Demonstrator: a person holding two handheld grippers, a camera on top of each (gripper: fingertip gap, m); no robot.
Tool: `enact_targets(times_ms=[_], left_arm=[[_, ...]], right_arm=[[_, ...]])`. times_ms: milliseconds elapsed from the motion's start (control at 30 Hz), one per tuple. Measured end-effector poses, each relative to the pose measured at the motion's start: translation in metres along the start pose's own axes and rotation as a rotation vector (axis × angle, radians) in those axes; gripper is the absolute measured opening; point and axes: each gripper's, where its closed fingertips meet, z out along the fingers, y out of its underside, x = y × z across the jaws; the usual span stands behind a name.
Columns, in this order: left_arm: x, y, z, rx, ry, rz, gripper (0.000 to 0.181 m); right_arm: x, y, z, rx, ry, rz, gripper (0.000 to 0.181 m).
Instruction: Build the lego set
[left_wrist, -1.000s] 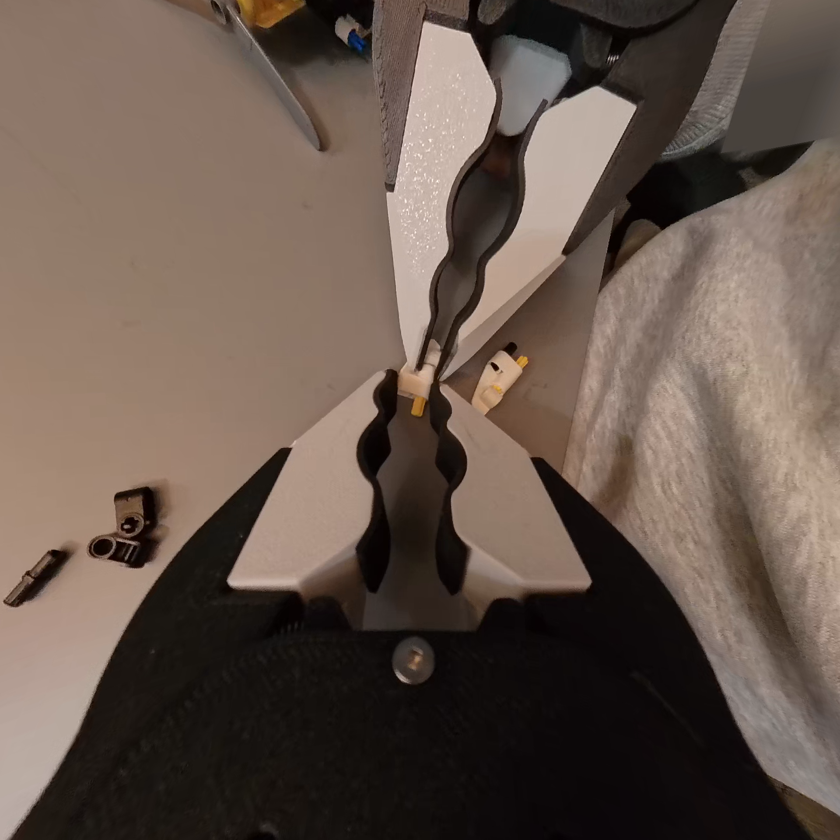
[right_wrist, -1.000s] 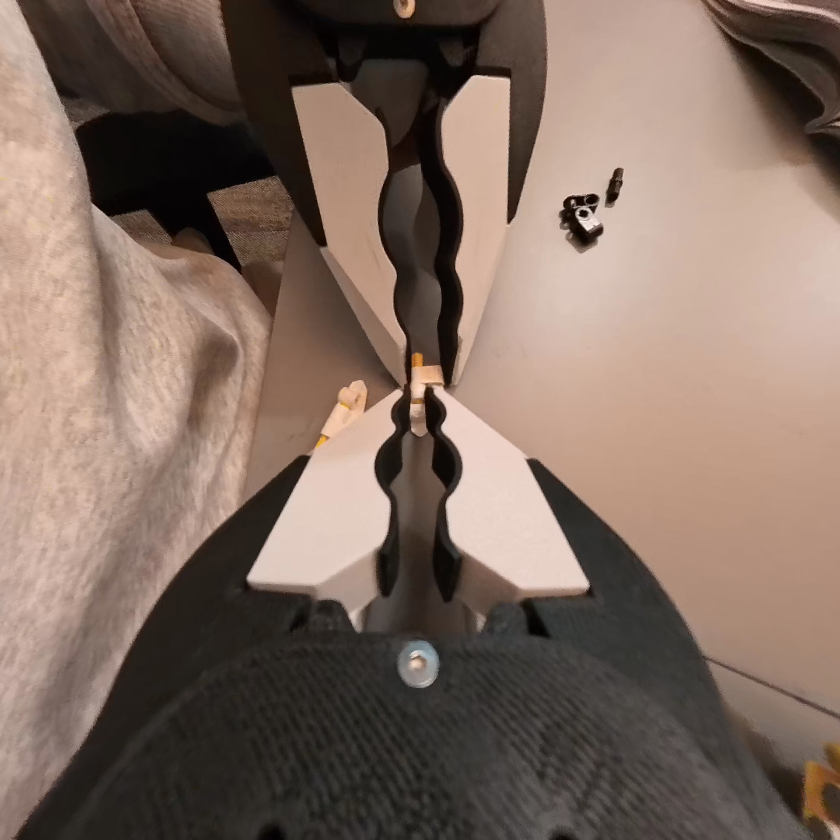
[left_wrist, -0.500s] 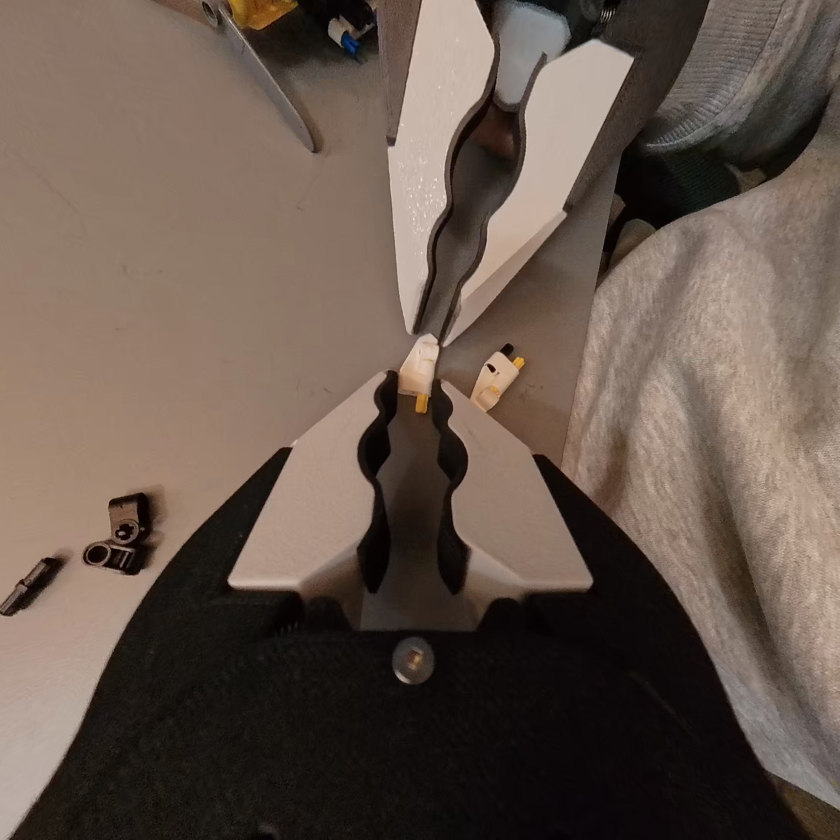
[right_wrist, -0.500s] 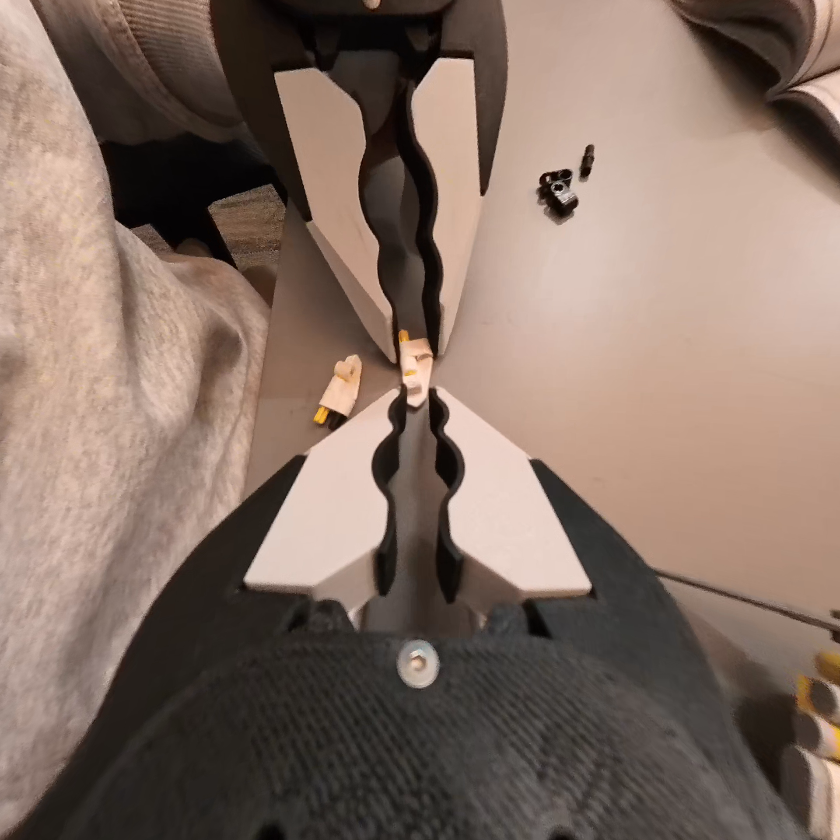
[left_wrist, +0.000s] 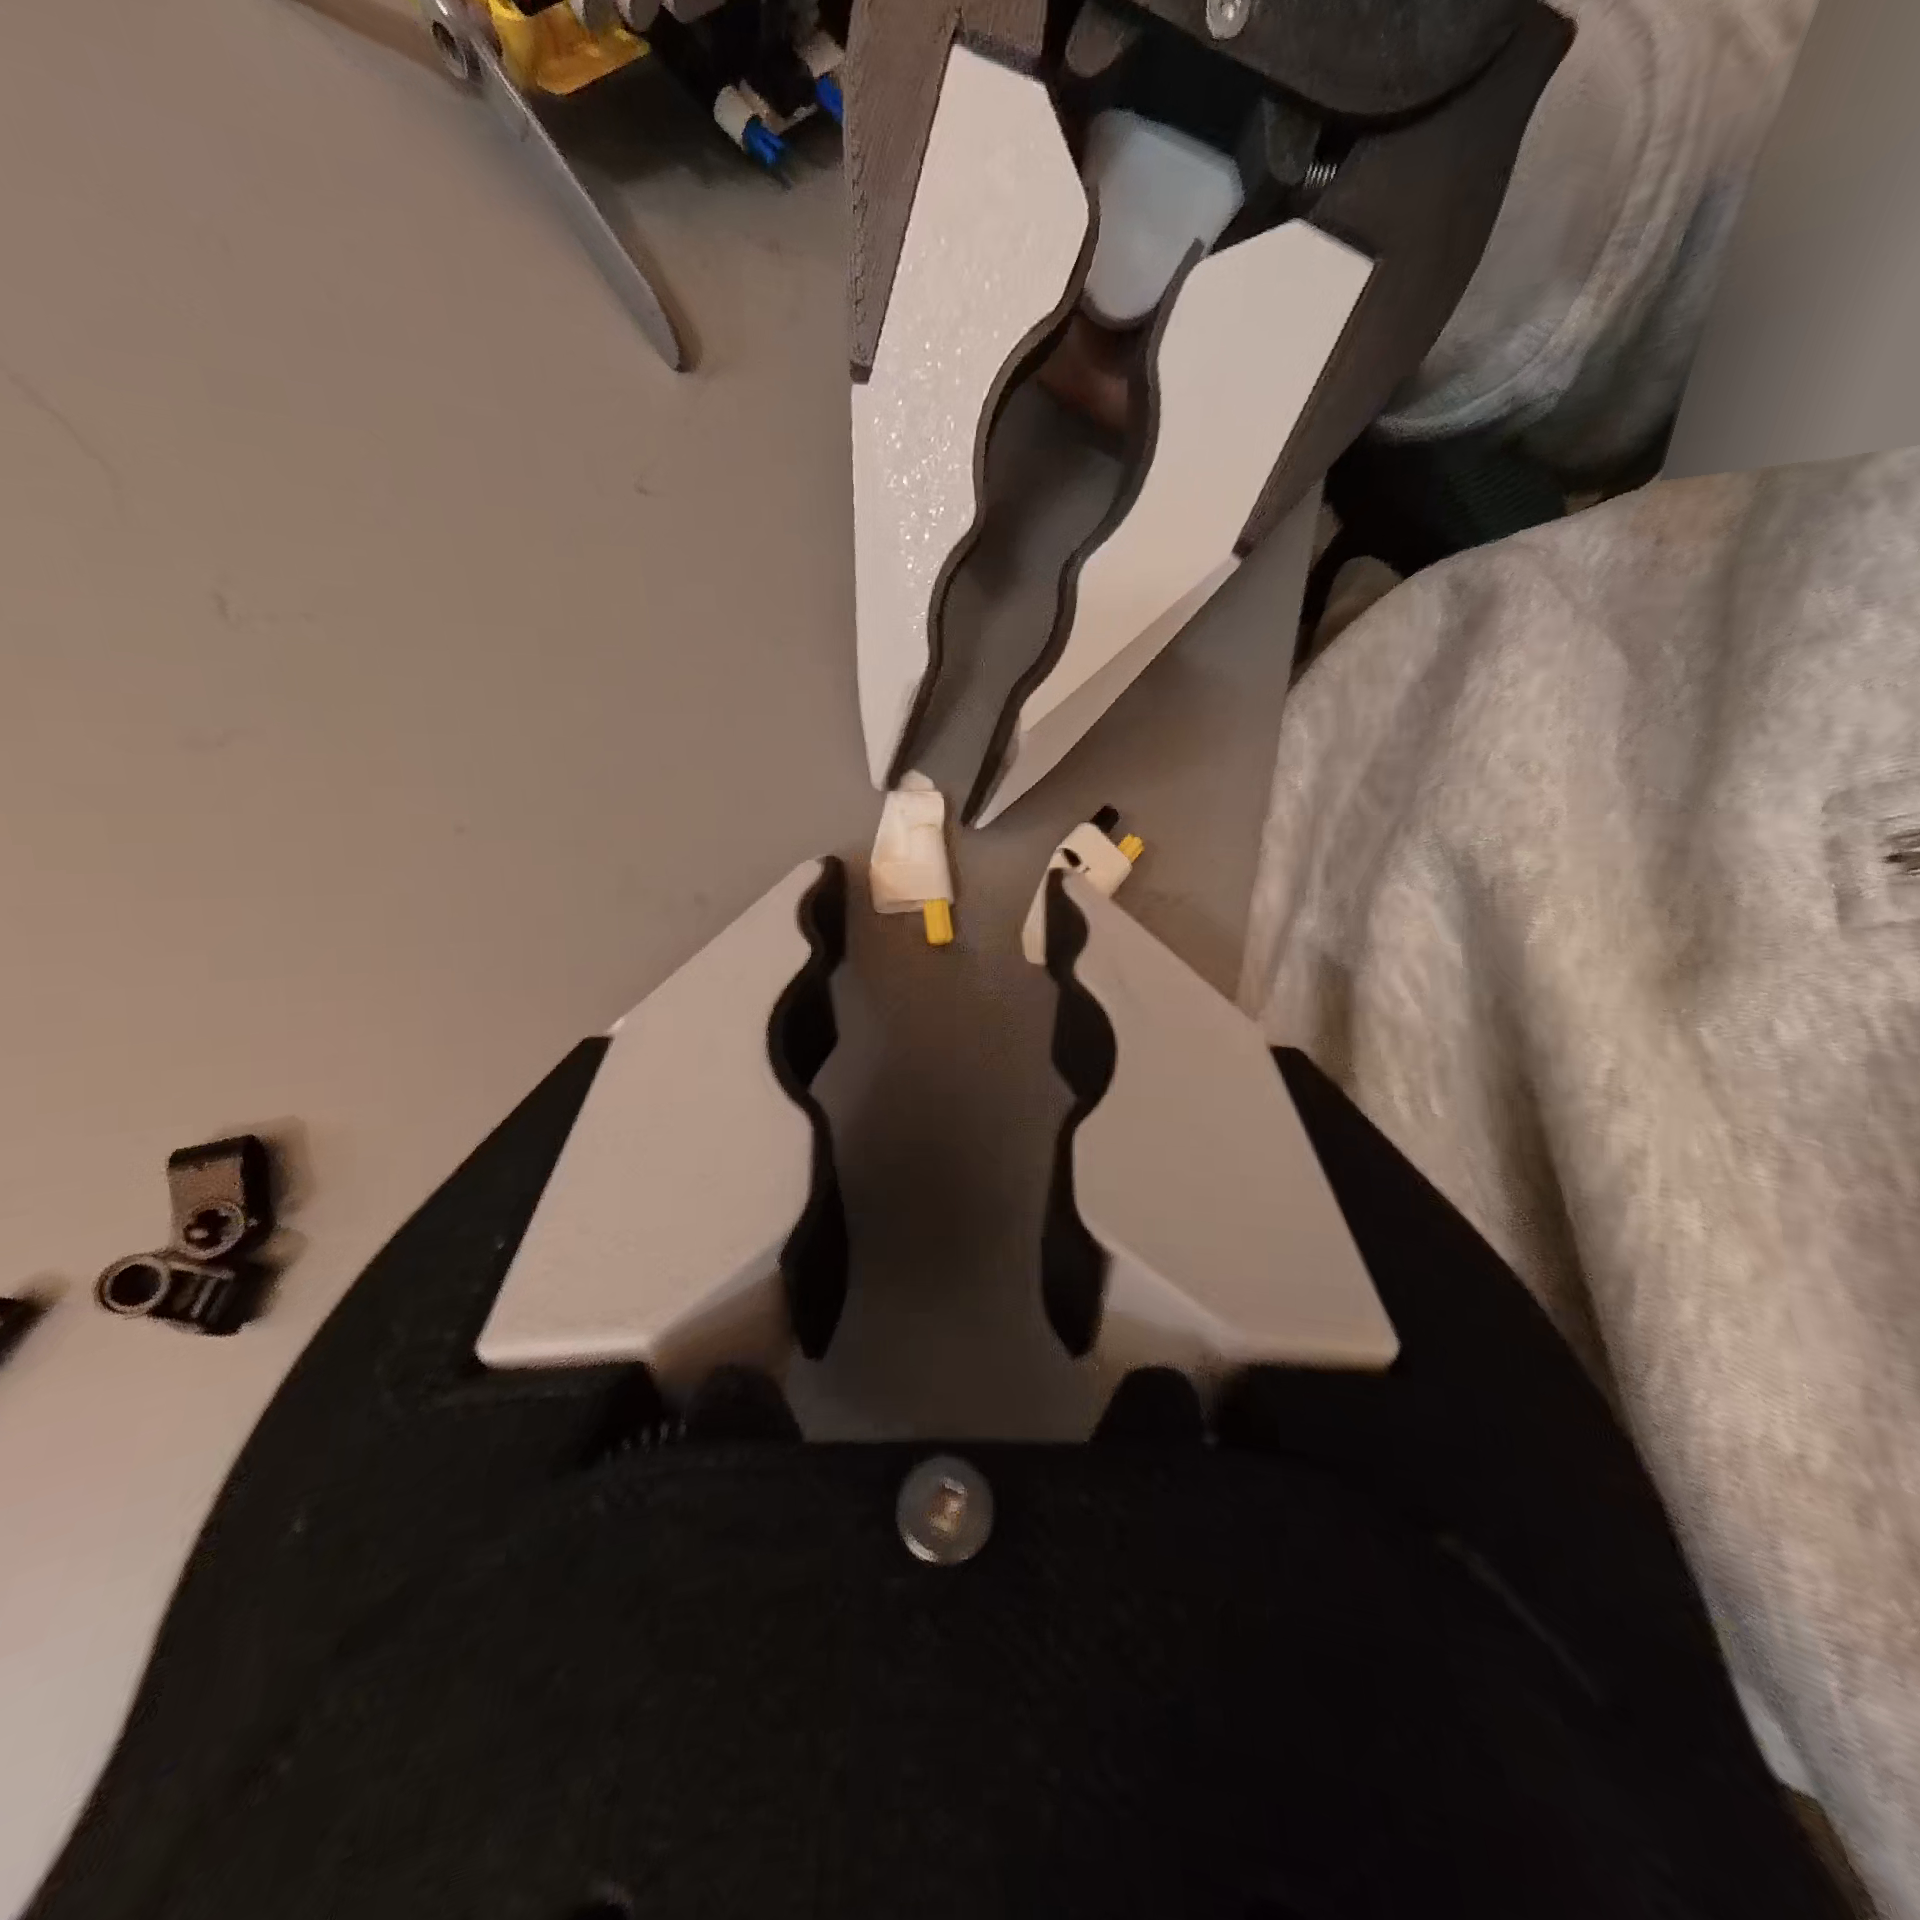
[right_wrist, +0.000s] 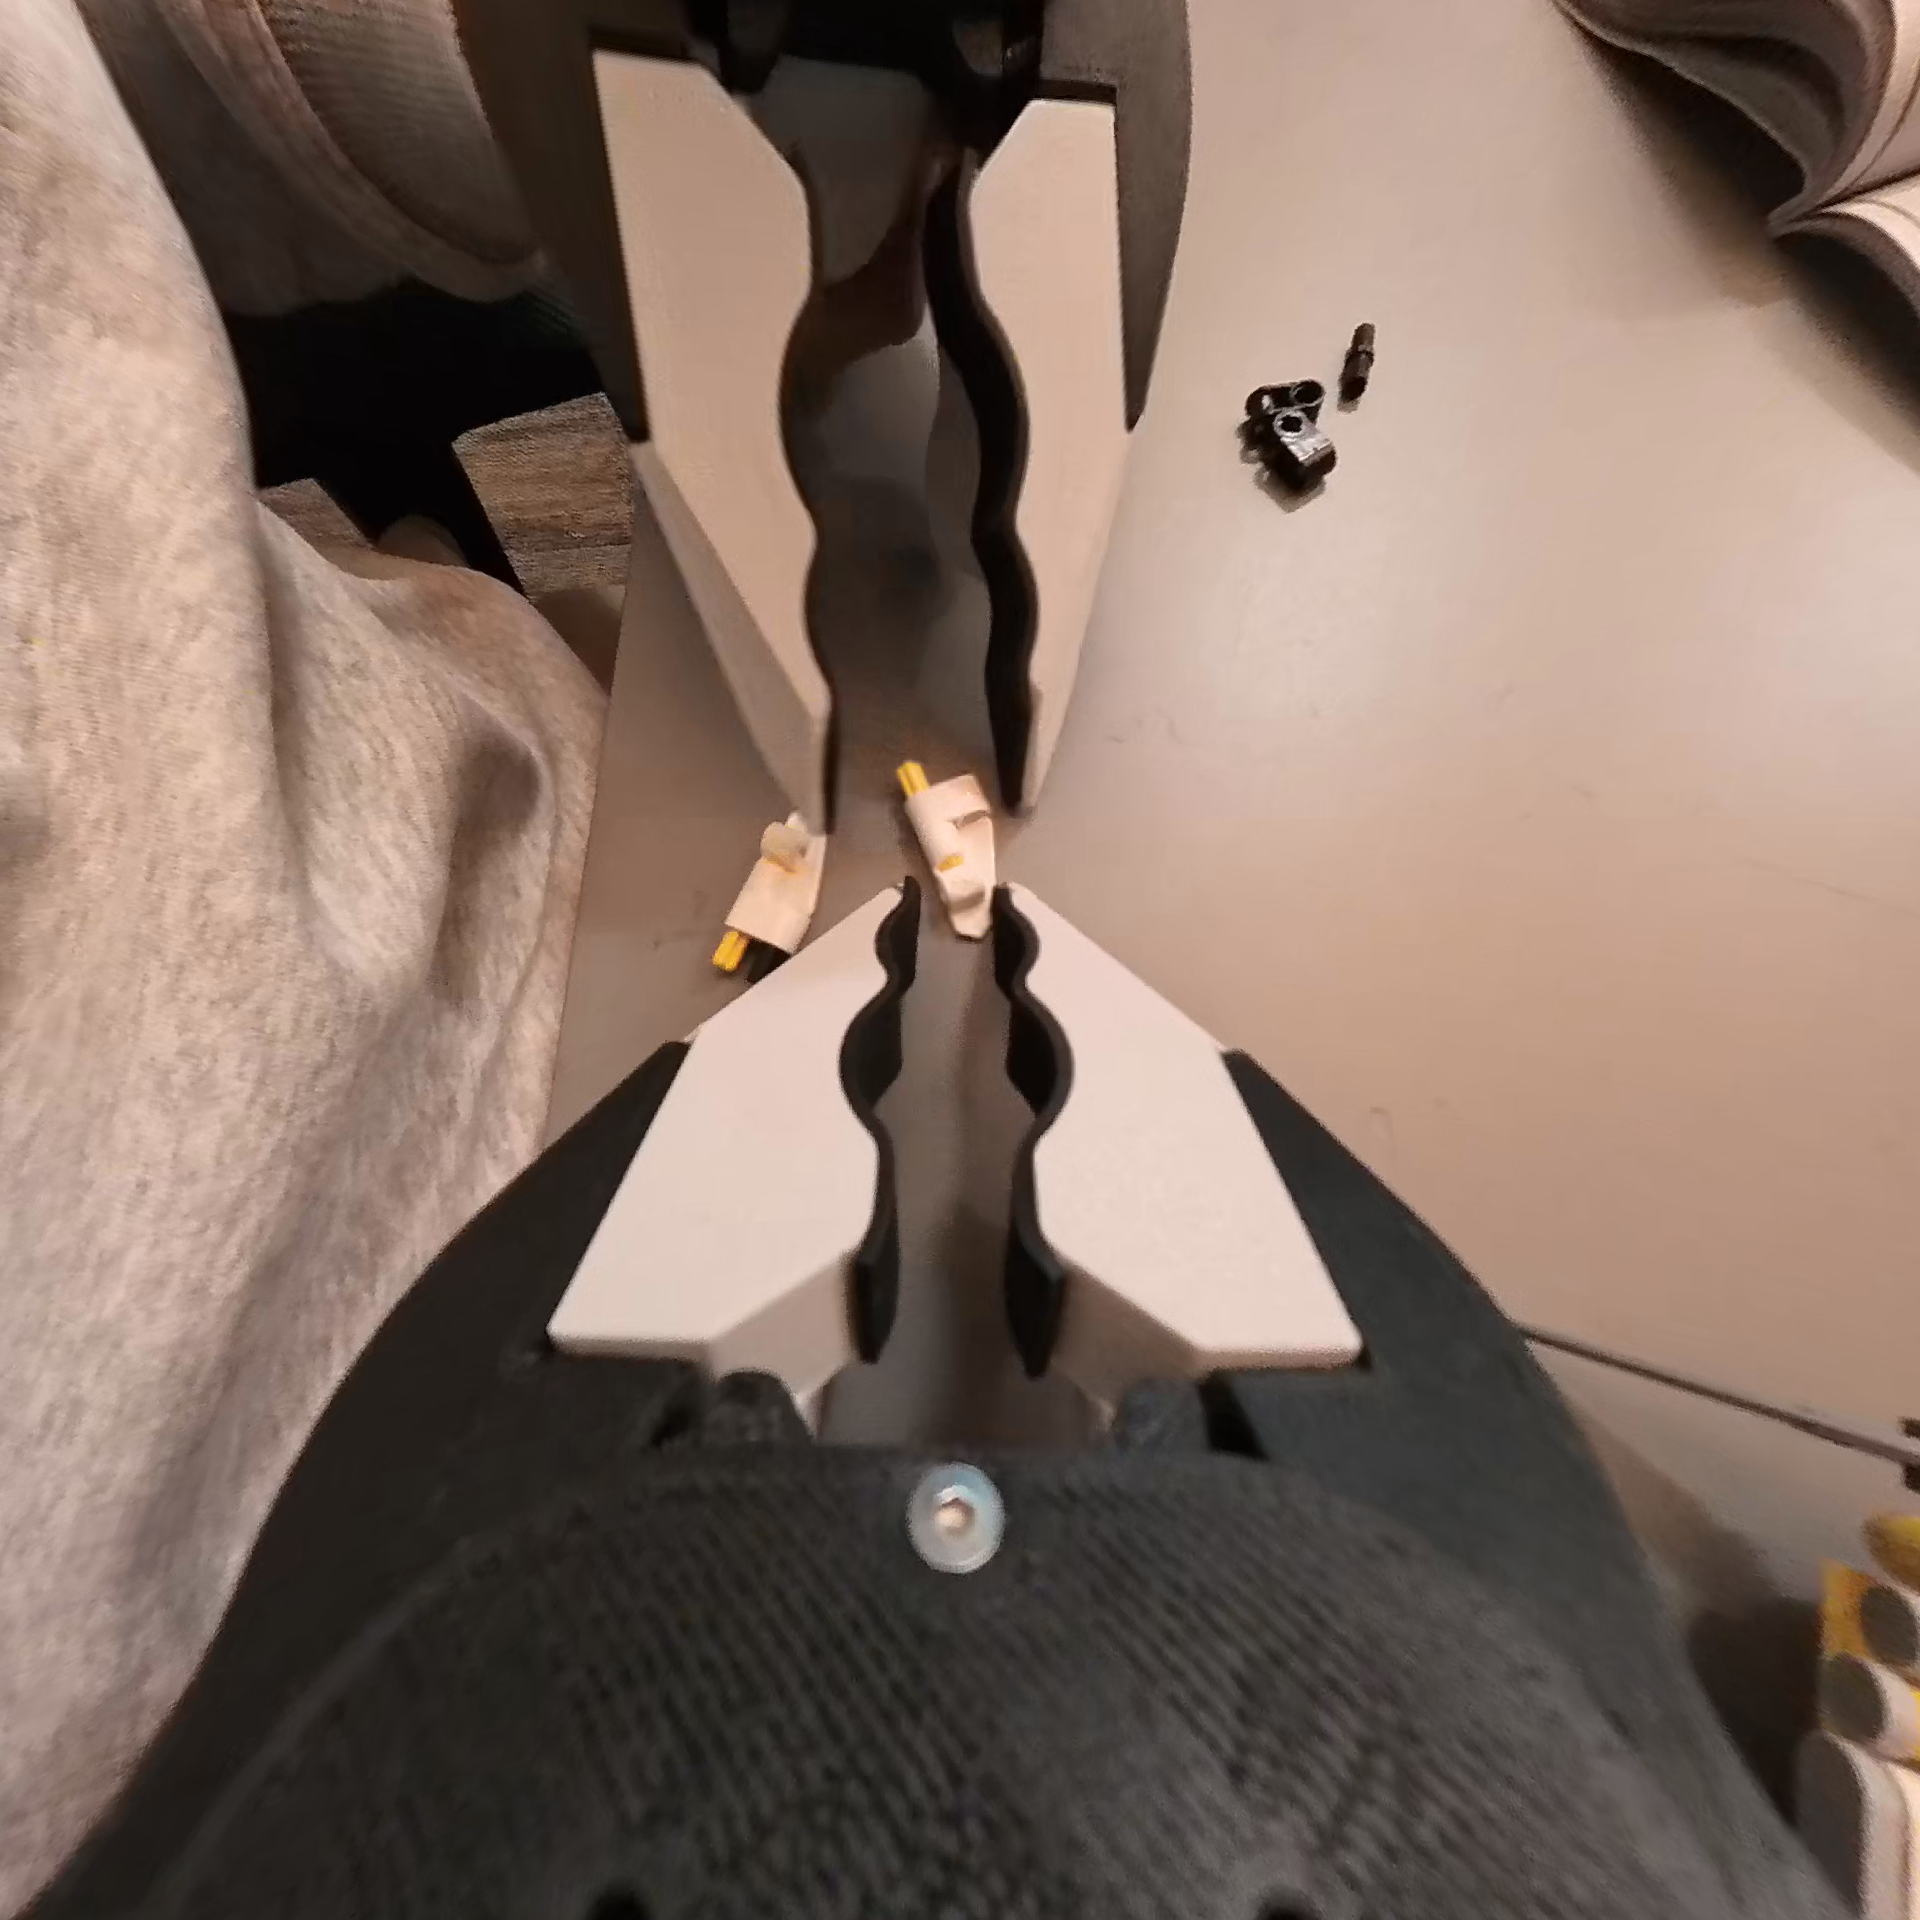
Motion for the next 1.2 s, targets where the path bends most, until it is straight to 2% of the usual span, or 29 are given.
enact_targets(times_ms=[33,200,333,533,667,967,1100,1200], left_arm=[[0.0,-0.001,-0.002,0.016,0.008,-0.014,0.044],[-0.012,-0.015,-0.023,0.17,-0.056,-0.064,0.047],[-0.042,-0.009,-0.046,0.216,-0.218,-0.131,0.046],[-0.091,0.006,-0.088,0.231,-0.491,-0.223,0.033],[-0.118,0.02,-0.1,0.167,-0.619,-0.237,0.008],[-0.124,0.02,-0.083,0.085,-0.576,-0.176,0.017],[-0.119,0.02,-0.079,0.077,-0.534,-0.17,0.006],[-0.115,0.022,-0.078,0.074,-0.513,-0.171,0.005]], right_arm=[[0.0,0.0,0.0,0.002,0.007,-0.004,0.013],[0.003,-0.005,-0.004,0.038,0.034,-0.01,0.016],[0.006,-0.01,-0.009,0.083,0.032,0.022,0.016],[0.008,-0.01,-0.009,0.086,0.04,0.035,0.017],[0.009,-0.009,-0.008,0.072,0.05,0.027,0.016],[0.011,-0.007,-0.006,0.058,0.058,0.03,0.01],[0.011,-0.007,-0.005,0.055,0.055,0.032,0.01],[0.011,-0.007,-0.005,0.056,0.055,0.035,0.011]])
